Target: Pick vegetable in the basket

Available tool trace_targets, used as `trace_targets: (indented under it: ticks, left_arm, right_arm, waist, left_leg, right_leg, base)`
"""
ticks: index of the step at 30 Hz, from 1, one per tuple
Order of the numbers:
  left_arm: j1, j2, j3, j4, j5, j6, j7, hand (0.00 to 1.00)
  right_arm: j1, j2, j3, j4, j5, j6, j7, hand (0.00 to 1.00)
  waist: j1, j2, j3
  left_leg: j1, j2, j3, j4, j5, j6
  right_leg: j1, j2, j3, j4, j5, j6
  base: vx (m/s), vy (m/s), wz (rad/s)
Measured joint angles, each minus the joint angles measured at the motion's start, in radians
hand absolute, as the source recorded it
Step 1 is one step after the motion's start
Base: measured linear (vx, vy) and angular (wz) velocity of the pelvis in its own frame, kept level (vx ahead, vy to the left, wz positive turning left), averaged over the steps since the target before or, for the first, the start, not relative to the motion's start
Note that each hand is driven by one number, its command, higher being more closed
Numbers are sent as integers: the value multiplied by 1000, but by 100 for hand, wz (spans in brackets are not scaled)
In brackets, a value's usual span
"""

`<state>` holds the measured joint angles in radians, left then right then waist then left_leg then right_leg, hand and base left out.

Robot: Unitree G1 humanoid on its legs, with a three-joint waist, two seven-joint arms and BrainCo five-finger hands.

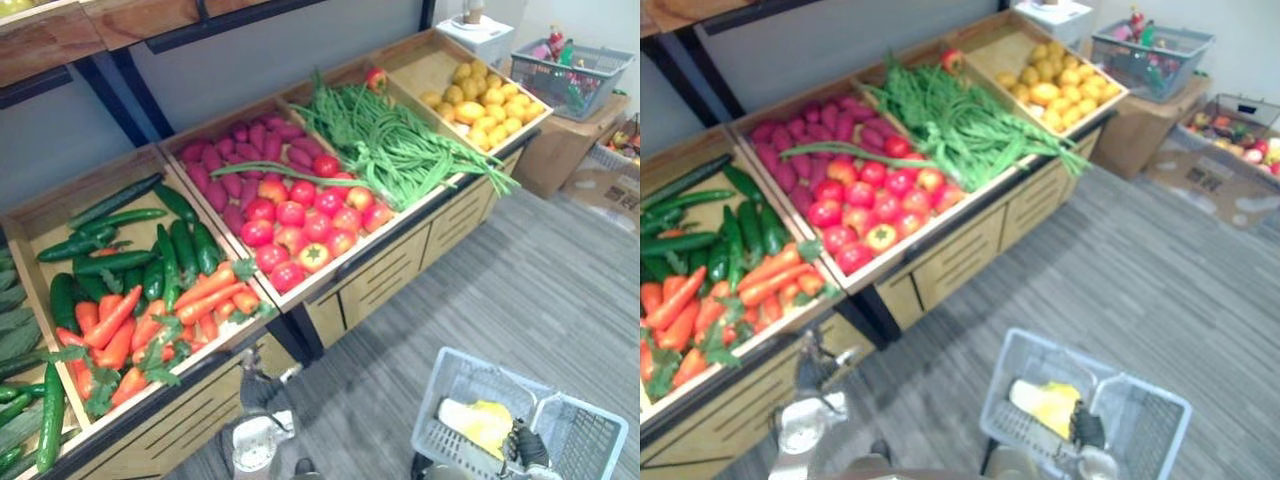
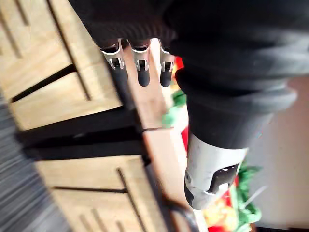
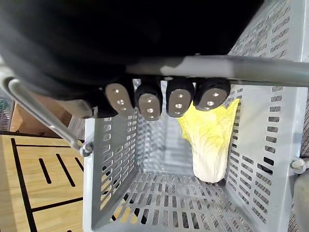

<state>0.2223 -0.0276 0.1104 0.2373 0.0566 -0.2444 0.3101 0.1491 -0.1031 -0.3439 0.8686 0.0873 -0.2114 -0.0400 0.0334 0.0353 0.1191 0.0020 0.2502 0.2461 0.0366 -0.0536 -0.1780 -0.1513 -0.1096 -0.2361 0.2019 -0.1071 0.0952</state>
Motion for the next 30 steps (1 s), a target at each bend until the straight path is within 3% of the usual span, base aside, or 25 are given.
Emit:
trace_targets:
  ticks: [3, 7, 11, 17, 22, 27, 30]
  left_arm:
    - [-9, 14, 58, -127, 51, -30, 84, 0]
    - [-50, 33, 154, -217, 129, -28, 190, 0]
    - [-89, 86, 238, -265, 211, 18, 232, 0]
    - [-230, 255, 270, -175, 306, 111, 230, 0]
    - [-406, 357, 224, -56, 389, 206, 184, 0]
    - [-544, 419, 126, -13, 475, 255, 110, 0]
    - [-650, 432, 56, 45, 514, 256, 83, 0]
  right_arm:
    - [14, 6, 8, 1, 1, -12, 0, 100]
    - [31, 6, 9, 5, 1, -12, 0, 100]
    - [32, 6, 7, 10, 0, -12, 1, 100]
    - [19, -3, 8, 10, -7, -10, 9, 100]
    - [-26, -9, 10, 6, -10, 2, 28, 100]
    - [-72, -11, 17, 0, -11, 7, 29, 100]
    - [-99, -17, 40, -1, -12, 12, 31, 100]
  waist:
    - [-2, -14, -14]
    - [-3, -23, -30]
    - [-5, -29, -49]
    - [-5, -38, -53]
    - [-5, -74, -25]
    - [-1, -87, 23]
    - [7, -88, 50]
  left_leg:
    - [0, -1, 28, 0, -1, 1]
    - [2, -11, 53, 0, -1, 1]
    - [3, -17, 81, 0, -1, 2]
    - [-39, -29, 99, 2, -5, 13]
    - [-135, -62, 63, 23, 10, 36]
    - [-201, -91, 5, 39, 22, 54]
    - [-244, -108, -40, 51, 30, 64]
  right_leg:
    - [2, 3, 17, -31, 24, 0]
    - [16, 7, 32, -74, 59, 2]
    - [16, 10, 63, -112, 88, 3]
    - [-22, 6, 83, -153, 135, 6]
    - [-72, -27, 70, -186, 182, 15]
    - [-93, -56, 24, -183, 191, 24]
    - [-106, -73, -6, -179, 192, 26]
  base:
    - [11, 25, -18]
    - [33, 40, -13]
    - [6, 26, -18]
    - [-56, 9, -10]
    - [-71, 27, 17]
    - [-44, 38, 37]
    - [-24, 44, 39]
